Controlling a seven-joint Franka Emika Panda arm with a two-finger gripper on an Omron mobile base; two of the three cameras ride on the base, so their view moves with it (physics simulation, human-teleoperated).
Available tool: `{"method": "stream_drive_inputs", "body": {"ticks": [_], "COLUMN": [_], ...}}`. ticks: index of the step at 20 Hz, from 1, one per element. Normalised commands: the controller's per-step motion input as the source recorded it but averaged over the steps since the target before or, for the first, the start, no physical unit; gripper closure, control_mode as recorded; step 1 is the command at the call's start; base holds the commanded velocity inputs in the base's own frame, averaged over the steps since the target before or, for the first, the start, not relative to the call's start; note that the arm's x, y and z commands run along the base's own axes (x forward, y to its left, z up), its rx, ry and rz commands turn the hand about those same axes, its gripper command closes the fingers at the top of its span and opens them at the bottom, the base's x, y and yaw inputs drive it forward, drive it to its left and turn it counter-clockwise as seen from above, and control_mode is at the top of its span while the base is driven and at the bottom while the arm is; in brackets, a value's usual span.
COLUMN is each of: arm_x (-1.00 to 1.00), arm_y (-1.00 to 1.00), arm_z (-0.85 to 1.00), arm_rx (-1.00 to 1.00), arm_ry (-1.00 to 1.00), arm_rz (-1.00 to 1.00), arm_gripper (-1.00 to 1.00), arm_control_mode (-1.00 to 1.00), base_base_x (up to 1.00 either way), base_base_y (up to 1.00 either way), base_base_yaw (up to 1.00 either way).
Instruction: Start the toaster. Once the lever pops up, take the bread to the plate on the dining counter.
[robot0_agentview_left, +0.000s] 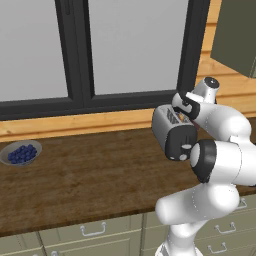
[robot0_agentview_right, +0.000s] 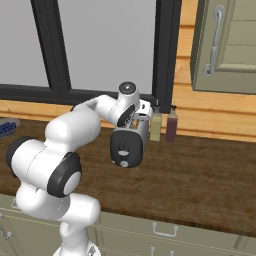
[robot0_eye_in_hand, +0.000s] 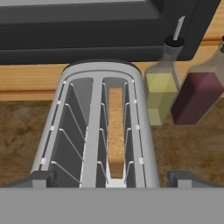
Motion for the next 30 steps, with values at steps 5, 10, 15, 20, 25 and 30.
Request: {"method": "stream_drive_inputs", "body": {"ticks": [5, 10, 15, 20, 25, 30], "arm_x": [0.0, 0.0, 0.19, 0.0, 0.04, 0.0], "arm_y": [0.0, 0.15, 0.03, -0.02, -0.03, -0.05], "arm_z": [0.0, 0.0, 0.0, 0.0, 0.0, -0.03], "arm_rx": [0.0, 0.0, 0.0, 0.0, 0.0, 0.0], "arm_ry": [0.0, 0.0, 0.03, 0.11, 0.13, 0.05], "arm_rz": [0.0, 0.0, 0.0, 0.0, 0.0, 0.0], "arm_gripper": [-1.0, -1.0, -1.0, -1.0, -1.0, -1.0], "arm_control_mode": [-1.0, -1.0, -1.0, -1.0, -1.0, -1.0], "base_base_x": [0.0, 0.0, 0.0, 0.0, 0.0, 0.0], "base_base_y": [0.0, 0.0, 0.0, 0.0, 0.0, 0.0], "base_base_yaw": [0.0, 0.0, 0.0, 0.0, 0.0, 0.0]}}
